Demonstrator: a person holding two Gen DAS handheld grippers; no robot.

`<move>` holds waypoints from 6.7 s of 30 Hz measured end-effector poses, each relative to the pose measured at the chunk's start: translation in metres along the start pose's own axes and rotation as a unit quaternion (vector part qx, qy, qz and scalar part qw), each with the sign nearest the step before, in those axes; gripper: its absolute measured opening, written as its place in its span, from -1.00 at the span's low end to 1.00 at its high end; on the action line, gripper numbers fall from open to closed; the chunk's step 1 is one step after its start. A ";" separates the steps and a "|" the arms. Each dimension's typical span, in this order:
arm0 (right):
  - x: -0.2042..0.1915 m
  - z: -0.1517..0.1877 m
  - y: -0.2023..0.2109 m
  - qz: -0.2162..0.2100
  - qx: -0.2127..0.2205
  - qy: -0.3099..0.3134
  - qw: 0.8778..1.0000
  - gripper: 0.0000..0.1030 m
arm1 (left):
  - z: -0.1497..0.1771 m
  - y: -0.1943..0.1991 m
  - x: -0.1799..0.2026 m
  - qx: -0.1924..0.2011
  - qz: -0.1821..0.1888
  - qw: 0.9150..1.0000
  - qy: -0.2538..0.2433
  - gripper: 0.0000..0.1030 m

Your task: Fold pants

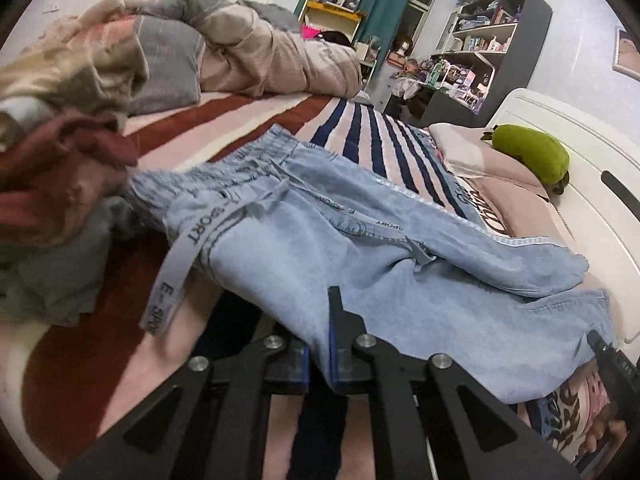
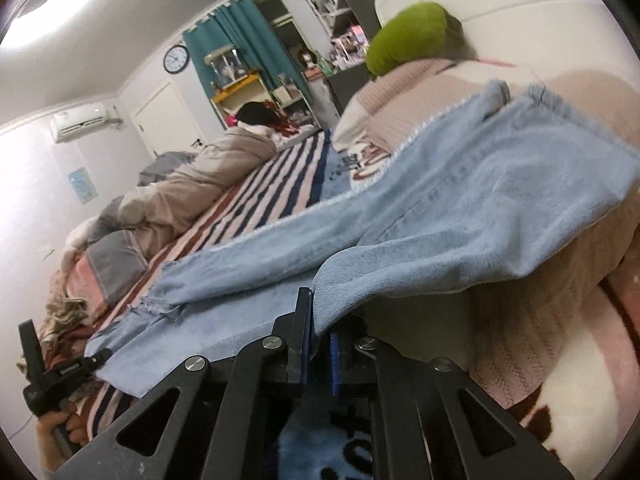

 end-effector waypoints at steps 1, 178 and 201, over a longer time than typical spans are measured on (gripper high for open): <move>-0.002 -0.002 0.004 -0.003 0.004 0.002 1.000 -0.97 | -0.002 0.006 0.001 0.004 0.002 1.000 0.000 -0.92; 0.053 -0.137 -0.175 0.094 -0.148 0.368 0.913 -0.22 | -0.057 -0.195 0.150 -0.004 0.105 0.977 -0.185 0.62; 0.142 -0.190 -0.219 0.184 -0.155 0.273 0.931 -0.93 | -0.060 -0.200 0.141 -0.007 0.101 0.980 -0.171 0.63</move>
Point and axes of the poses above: each gripper's, at about its wrist camera, not at the fingertips, and y roughly against the way its jaws point, x to its right, z to its underside, the point moved 6 cm from there along -y, roughly the way its jaws point, and after that the axes turned 15 degrees about x, right-handed, at the moved point
